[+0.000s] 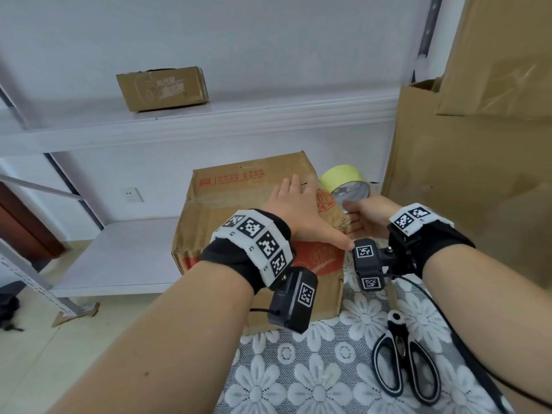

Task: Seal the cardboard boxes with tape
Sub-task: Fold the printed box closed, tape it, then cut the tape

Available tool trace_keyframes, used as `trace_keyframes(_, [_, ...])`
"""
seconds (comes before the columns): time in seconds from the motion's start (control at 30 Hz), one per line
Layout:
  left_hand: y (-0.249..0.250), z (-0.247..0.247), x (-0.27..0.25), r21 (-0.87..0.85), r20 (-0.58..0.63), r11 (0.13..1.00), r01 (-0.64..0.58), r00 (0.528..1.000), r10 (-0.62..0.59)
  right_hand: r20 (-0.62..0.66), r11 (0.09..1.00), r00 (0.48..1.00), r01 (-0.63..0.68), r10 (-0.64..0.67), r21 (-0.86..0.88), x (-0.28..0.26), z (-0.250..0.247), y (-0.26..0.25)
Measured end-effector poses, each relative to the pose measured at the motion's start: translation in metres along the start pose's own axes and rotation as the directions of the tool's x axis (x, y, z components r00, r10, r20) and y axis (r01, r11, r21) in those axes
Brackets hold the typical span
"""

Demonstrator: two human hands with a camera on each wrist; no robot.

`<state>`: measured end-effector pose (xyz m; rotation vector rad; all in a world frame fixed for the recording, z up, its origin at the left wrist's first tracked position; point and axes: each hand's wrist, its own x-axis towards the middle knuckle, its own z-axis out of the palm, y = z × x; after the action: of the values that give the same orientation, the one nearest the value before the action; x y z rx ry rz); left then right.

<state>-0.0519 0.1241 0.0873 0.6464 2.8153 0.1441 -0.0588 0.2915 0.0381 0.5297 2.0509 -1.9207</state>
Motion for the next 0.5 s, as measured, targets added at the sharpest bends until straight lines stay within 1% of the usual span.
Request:
trace_keyframes(0.17, [-0.002,0.001,-0.003,-0.019,0.003,1.0,-0.023,1.0,0.023,-0.019,0.998,0.998,-0.055,0.055,-0.017,0.003,0.0,0.012])
trace_keyframes(0.3, [0.001,-0.003,-0.003,-0.002,0.018,0.999,-0.032,0.999,0.032,-0.048,0.998,0.998,-0.037,0.035,-0.046,0.005,0.0,0.014])
trace_keyframes(0.37, [0.003,-0.005,-0.002,0.029,0.024,0.999,-0.025,0.999,0.024,-0.073,0.995,0.997,-0.033,0.027,-0.091,0.008,-0.002,0.014])
trace_keyframes(0.5, [0.008,-0.007,-0.003,0.131,0.019,0.991,-0.016,1.0,0.013,-0.138,0.969,0.989,-0.086,0.055,-0.23,0.008,0.0,0.021])
